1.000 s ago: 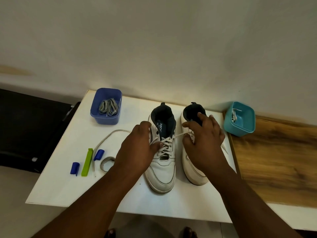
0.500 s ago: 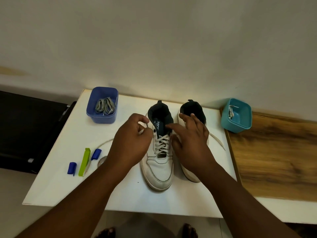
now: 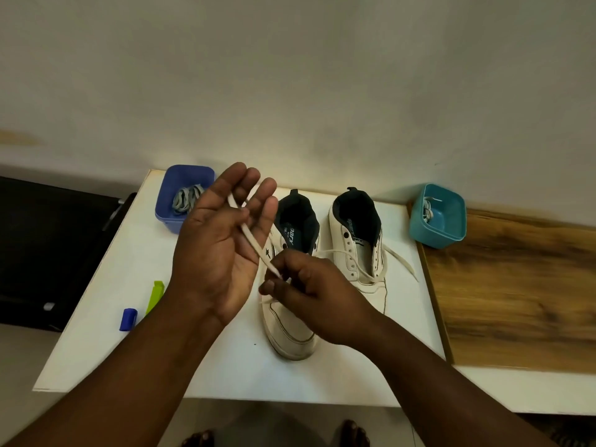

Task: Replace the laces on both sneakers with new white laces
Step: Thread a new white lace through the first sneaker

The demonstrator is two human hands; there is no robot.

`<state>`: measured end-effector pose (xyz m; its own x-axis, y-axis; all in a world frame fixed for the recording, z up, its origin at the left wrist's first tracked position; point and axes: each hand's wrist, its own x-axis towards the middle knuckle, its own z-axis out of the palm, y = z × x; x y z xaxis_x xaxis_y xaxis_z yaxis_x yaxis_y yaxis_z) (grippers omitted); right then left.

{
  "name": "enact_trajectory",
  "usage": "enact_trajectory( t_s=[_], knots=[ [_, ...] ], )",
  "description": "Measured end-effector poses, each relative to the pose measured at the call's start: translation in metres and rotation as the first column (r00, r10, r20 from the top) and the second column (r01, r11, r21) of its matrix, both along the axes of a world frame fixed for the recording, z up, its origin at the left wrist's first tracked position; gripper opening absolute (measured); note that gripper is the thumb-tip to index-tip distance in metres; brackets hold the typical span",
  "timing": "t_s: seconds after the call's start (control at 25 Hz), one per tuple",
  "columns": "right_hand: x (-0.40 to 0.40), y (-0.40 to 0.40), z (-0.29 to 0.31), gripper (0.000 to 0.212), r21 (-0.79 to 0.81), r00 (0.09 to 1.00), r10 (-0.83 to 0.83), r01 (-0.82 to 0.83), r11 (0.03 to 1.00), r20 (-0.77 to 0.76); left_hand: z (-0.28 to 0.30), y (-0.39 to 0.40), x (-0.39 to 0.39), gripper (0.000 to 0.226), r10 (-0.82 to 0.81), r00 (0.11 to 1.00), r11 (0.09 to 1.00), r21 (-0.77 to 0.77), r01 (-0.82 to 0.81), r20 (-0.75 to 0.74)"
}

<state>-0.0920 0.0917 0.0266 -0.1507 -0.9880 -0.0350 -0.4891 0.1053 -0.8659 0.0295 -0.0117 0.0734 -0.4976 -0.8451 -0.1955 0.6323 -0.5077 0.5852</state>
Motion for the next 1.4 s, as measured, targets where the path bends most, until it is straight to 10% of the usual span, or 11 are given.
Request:
enact_trajectory(
  t_s=[0.2, 0.36, 0.44, 0.56, 0.64, 0.76, 0.88, 1.2, 1.4],
  knots=[
    [-0.036, 0.003, -0.001, 0.012, -0.266, 0.838, -0.502, 0.444, 0.856, -0.216, -0.022, -0.013, 0.005, 0.026, 0.184, 0.938, 0.935, 0.243, -0.259, 0.293],
    [-0.039, 0.001, -0.002, 0.014, -0.429, 0.752, -0.588, 0.445, 0.786, -0.298, -0.032, -0.011, 0.002, 0.023, -0.007, 0.823, 0.969, 0.207, -0.134, 0.568],
    [-0.032, 0.000, -0.002, 0.012, -0.446, 0.828, -0.471, 0.313, 0.838, -0.305, -0.037, -0.006, 0.001, 0.023, -0.074, 0.529, 0.997, 0.066, 0.035, 0.845],
    [-0.020, -0.001, -0.007, 0.011, -0.401, 0.887, -0.254, 0.087, 0.912, -0.385, -0.033, 0.005, 0.003, 0.027, 0.311, 0.031, 0.901, -0.305, 0.308, 0.950],
    [-0.013, -0.001, -0.011, 0.013, -0.385, 0.890, -0.146, -0.035, 0.922, -0.431, -0.031, 0.010, 0.002, 0.038, 0.465, 0.124, 0.777, -0.471, 0.417, 0.877],
    [-0.009, -0.001, -0.013, 0.012, -0.335, 0.887, 0.020, -0.194, 0.922, -0.461, -0.033, 0.014, -0.002, 0.042, 0.171, 0.464, 0.752, -0.419, 0.509, 0.869],
    [-0.008, 0.000, -0.015, 0.016, -0.331, 0.913, 0.045, -0.193, 0.924, -0.406, -0.040, 0.006, 0.000, 0.026, -0.068, 0.554, 0.811, -0.277, 0.515, 0.830],
    [-0.011, -0.002, -0.016, 0.019, -0.424, 0.949, -0.115, -0.022, 0.905, -0.295, -0.034, 0.009, -0.007, 0.032, -0.409, 0.643, 0.883, 0.105, 0.457, 0.647],
    [-0.016, -0.002, -0.017, 0.015, -0.378, 0.888, -0.452, 0.390, 0.840, -0.089, -0.040, 0.011, -0.002, 0.031, -0.024, 0.476, 0.751, -0.298, 0.590, 0.879]
  ],
)
